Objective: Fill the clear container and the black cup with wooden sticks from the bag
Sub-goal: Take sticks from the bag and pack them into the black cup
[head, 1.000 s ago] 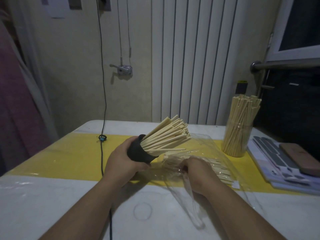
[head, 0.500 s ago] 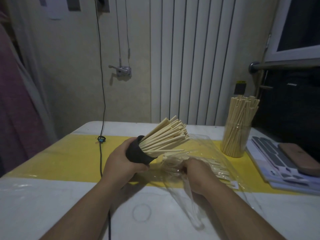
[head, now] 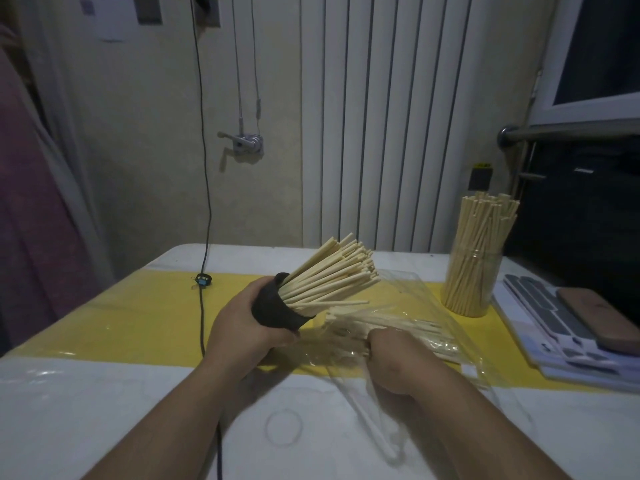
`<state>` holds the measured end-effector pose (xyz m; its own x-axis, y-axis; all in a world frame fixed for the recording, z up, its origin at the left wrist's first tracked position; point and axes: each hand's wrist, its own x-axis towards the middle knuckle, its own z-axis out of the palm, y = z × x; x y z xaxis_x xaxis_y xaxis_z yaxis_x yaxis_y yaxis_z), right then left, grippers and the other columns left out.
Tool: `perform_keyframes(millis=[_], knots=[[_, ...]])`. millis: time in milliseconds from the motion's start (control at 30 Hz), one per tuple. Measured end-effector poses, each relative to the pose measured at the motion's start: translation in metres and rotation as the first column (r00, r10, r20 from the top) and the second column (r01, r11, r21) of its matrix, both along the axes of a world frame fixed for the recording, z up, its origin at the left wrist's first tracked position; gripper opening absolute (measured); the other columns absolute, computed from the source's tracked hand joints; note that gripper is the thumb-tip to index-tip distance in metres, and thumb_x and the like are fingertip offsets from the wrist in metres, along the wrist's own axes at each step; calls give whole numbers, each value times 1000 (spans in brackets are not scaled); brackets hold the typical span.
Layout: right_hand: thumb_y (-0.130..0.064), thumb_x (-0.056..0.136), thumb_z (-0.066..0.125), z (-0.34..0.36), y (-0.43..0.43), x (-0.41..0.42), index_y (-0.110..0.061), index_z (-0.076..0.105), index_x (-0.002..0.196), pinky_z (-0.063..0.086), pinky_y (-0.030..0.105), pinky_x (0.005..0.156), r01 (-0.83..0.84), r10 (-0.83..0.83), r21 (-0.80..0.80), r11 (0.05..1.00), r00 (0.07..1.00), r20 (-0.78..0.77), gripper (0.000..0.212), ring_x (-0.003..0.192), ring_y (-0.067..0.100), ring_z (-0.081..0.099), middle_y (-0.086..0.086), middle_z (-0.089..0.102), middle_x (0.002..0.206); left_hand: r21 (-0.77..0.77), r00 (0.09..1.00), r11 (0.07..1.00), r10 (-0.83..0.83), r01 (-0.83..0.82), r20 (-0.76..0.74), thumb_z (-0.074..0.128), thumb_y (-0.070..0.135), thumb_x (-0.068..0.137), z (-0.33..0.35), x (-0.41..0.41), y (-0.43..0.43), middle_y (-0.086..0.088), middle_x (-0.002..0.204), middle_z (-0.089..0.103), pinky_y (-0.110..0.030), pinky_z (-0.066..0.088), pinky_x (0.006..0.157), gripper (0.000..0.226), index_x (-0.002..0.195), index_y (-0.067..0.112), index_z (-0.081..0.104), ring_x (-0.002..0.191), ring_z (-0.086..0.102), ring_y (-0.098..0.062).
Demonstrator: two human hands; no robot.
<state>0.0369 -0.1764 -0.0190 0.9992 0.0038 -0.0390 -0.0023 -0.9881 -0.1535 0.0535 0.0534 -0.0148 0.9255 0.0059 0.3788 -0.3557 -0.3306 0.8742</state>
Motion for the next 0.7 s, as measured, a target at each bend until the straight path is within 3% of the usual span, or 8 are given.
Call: perform_keyframes(millis=[100,267,433,567,700], knots=[[-22,92,50,2,1,-5,-16,62,116,49,35,94,-49,51,-59,997,998,34,27,115,30,59,8,62,124,-3,1000,1000,0,0,-1,84,25,42,0,0,0,27,102,69,-35,57,77,77,111,52,62,98,65,-5],[-24,88,61,3,6,-8,-23,63,120,52,34,92,-112,111,10,994,992,60,32,109,24,63,2,66,119,3,1000,1000,-7,7,2,91,12,51,-1,1,1,27,102,68,-26,52,73,78,110,52,60,100,63,-5],[-23,85,61,20,6,-19,-17,71,102,43,25,71,-103,108,-134,986,994,30,20,96,24,66,5,69,101,-9,1000,1000,-11,11,-4,89,16,47,0,0,1,33,100,66,-24,52,73,75,105,53,60,93,62,5],[-22,91,57,37,3,-29,-16,69,108,39,25,70,-163,164,-179,970,986,-13,22,101,24,64,6,66,111,-20,1000,1000,-1,0,-7,87,20,45,-1,2,2,32,99,67,-27,52,75,75,107,52,60,95,63,2],[-12,87,52,57,4,-43,-19,67,104,41,27,61,-158,161,-189,969,987,0,23,94,23,62,4,67,107,-17,1000,1000,3,-3,1,91,16,49,-2,3,3,30,98,67,-27,52,75,76,107,53,59,98,62,0]])
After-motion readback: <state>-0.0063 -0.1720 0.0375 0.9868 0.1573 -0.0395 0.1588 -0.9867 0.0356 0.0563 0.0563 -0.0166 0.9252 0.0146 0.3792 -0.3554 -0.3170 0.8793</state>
